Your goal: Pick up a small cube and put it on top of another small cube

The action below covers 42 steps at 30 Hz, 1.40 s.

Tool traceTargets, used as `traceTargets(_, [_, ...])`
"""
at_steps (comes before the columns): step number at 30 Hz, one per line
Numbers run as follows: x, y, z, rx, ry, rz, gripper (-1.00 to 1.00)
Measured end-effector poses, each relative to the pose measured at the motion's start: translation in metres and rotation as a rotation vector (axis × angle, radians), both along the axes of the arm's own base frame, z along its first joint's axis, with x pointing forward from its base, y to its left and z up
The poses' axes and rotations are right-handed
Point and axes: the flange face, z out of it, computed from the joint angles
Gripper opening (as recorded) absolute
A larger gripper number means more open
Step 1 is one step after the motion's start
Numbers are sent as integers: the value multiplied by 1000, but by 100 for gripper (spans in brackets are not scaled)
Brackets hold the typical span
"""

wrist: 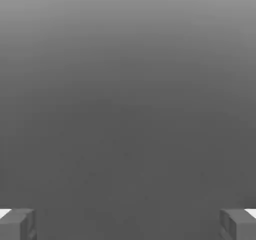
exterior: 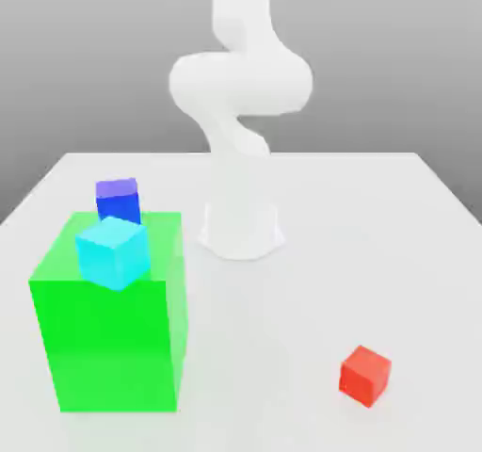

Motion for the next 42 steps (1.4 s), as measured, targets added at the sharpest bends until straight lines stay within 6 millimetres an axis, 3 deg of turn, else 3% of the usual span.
traceTargets(5, [52, 38, -99, -65, 153, 149, 0])
traceTargets(11, [77, 85, -223, -142, 325, 332, 0])
traceTargets(16, [69, 121, -326, -207, 466, 489, 0])
traceTargets(20, [42, 149, -406, -263, 576, 632, 0])
traceTargets(22, [26, 155, -444, -287, 631, 690, 0])
traceTargets(28, [13, 157, -521, -304, 675, 733, 0])
traceTargets(29, [12, 157, -532, -303, 675, 734, -100])
traceTargets(36, [12, 157, -534, -304, 676, 734, -100])
traceTargets(42, [15, 153, -477, -298, 678, 715, -100])
